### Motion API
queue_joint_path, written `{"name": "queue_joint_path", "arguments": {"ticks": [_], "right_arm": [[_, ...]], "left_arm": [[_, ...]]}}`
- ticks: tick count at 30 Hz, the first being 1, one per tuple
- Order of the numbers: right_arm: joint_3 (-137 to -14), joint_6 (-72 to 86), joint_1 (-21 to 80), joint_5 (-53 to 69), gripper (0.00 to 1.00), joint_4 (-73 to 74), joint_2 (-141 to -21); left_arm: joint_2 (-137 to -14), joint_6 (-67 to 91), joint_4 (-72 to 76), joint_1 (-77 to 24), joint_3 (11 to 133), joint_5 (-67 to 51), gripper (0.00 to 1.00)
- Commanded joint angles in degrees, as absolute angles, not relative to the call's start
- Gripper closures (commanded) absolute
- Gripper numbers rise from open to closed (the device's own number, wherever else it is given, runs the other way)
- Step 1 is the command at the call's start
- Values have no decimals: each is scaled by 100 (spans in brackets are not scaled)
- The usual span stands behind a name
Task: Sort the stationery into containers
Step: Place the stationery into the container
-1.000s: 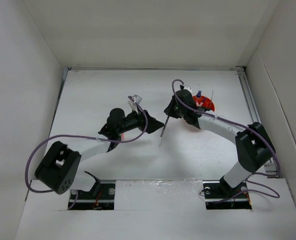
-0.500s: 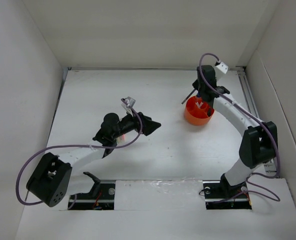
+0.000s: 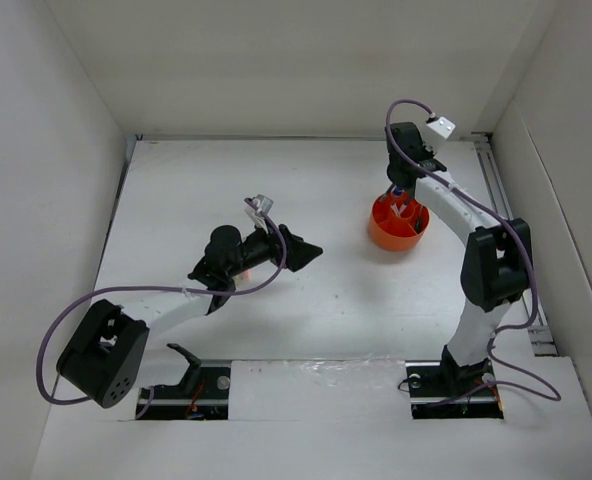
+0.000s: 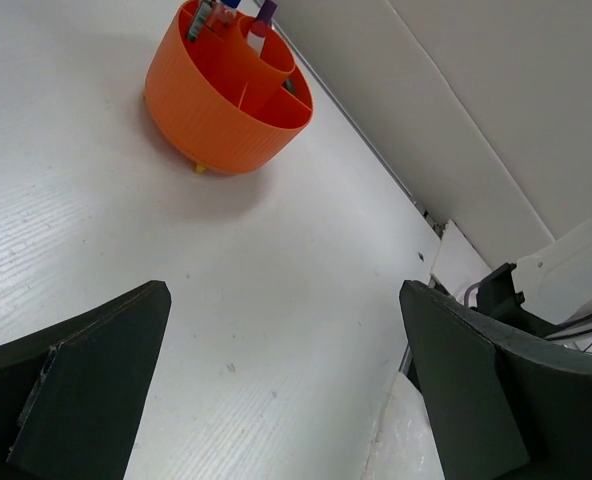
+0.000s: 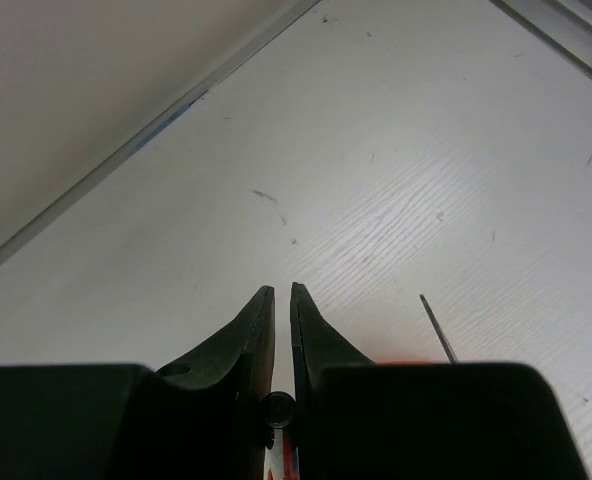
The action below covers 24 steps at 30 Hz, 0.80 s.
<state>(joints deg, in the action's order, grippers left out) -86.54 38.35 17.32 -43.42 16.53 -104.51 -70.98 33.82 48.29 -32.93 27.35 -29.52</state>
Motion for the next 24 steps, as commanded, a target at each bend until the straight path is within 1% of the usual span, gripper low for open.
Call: {"name": "queue_joint_path", "arguments": {"ticks": [1, 11, 14, 17, 18, 21, 23, 24], "right_arm": [[-9062, 3577, 1740, -4887, 100, 1652, -10617], [-9369, 3331, 1846, -5142, 100, 1652, -10969], [-9369, 3279, 2013, -5457, 100, 1652, -11039], [-9369, 3278, 2162, -5660, 83, 1652, -11092], [-9369, 3278, 2162, -5730, 73, 1652, -11092], [-9369, 3278, 2224, -5730, 60, 1652, -10952], [-9369, 3278, 2276, -5730, 44, 1705, -10795], [-9369, 3278, 2276, -5730, 44, 1705, -10732]], "left_arm": [[-7233, 3410, 5133, -3305, 2856, -3041, 0], [-7286, 3410, 5186, -3305, 2856, -3094, 0], [-7286, 3410, 5186, -3305, 2856, -3094, 0], [-7286, 3410, 5186, -3305, 2856, -3032, 0], [-7286, 3410, 5107, -3305, 2856, -2963, 0], [-7233, 3410, 5106, -3305, 2856, -2856, 0], [-7294, 3410, 5106, -3305, 2856, -2856, 0], [-7295, 3410, 5106, -3305, 2856, -2856, 0]]}}
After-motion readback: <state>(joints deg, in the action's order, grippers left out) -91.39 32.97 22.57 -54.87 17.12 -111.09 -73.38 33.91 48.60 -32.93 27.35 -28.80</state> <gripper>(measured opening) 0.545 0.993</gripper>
